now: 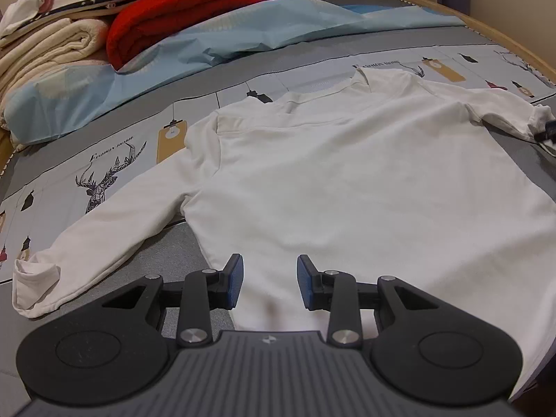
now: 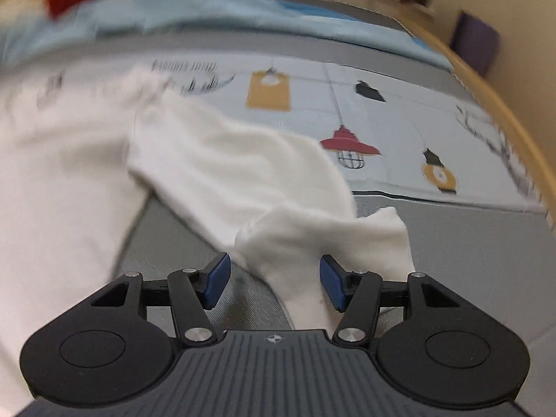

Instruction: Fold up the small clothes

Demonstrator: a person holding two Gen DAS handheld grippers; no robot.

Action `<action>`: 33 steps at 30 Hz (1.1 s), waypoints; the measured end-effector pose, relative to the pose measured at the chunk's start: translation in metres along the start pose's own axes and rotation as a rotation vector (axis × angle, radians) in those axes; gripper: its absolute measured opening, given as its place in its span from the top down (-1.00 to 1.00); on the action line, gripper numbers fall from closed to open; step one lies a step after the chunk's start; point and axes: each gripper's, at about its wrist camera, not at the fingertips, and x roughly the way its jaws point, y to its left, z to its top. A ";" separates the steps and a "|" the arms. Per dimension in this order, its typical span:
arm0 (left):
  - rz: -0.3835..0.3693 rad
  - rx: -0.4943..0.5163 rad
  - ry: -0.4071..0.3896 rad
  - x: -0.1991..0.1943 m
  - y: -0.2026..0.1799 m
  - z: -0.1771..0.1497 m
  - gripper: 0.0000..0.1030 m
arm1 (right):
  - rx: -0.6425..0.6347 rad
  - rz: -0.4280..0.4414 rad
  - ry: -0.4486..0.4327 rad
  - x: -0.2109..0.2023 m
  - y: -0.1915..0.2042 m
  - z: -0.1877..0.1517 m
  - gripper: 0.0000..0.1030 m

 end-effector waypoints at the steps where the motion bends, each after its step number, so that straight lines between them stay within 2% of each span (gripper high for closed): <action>1: -0.001 -0.001 0.000 0.000 0.000 0.000 0.27 | -0.034 -0.052 0.038 0.008 0.003 -0.001 0.31; 2: -0.001 0.002 0.000 0.000 0.000 0.000 0.27 | -0.045 -0.109 0.074 0.015 0.001 -0.003 0.55; 3: -0.001 0.004 0.000 0.001 0.000 0.000 0.27 | -0.016 -0.124 0.084 0.016 -0.006 -0.002 0.73; 5: 0.000 0.014 0.000 0.001 0.000 0.000 0.27 | 0.120 -0.111 0.036 0.006 -0.031 0.004 0.88; 8: -0.001 0.018 0.002 0.003 -0.001 0.000 0.27 | 0.390 -0.222 -0.140 -0.028 -0.088 0.015 0.90; 11: -0.003 0.017 0.003 0.003 -0.001 0.000 0.27 | 0.724 -0.359 -0.314 -0.060 -0.150 -0.001 0.87; 12: -0.004 0.018 0.003 0.003 -0.001 0.000 0.27 | 0.818 -0.393 -0.339 -0.065 -0.167 -0.011 0.85; 14: -0.006 0.021 0.002 0.002 -0.001 0.000 0.27 | 0.964 -0.416 -0.324 -0.063 -0.192 -0.031 0.79; 18: -0.006 0.022 0.005 0.003 -0.003 0.000 0.27 | 1.151 -0.334 -0.256 -0.050 -0.215 -0.064 0.68; 21: -0.006 0.030 0.006 0.003 -0.004 0.000 0.27 | 1.257 -0.249 -0.254 -0.043 -0.217 -0.075 0.60; 23: -0.008 0.036 0.010 0.004 -0.006 0.000 0.27 | 1.259 -0.149 -0.263 -0.039 -0.213 -0.074 0.58; 26: -0.009 0.049 0.013 0.005 -0.008 -0.001 0.27 | 1.228 0.004 -0.221 -0.014 -0.206 -0.066 0.50; 28: -0.007 0.058 0.017 0.006 -0.009 -0.002 0.27 | 1.211 0.034 -0.184 0.002 -0.203 -0.061 0.50; 33: -0.003 0.048 0.026 0.008 -0.006 -0.003 0.27 | 1.182 0.036 -0.146 0.031 -0.202 -0.050 0.50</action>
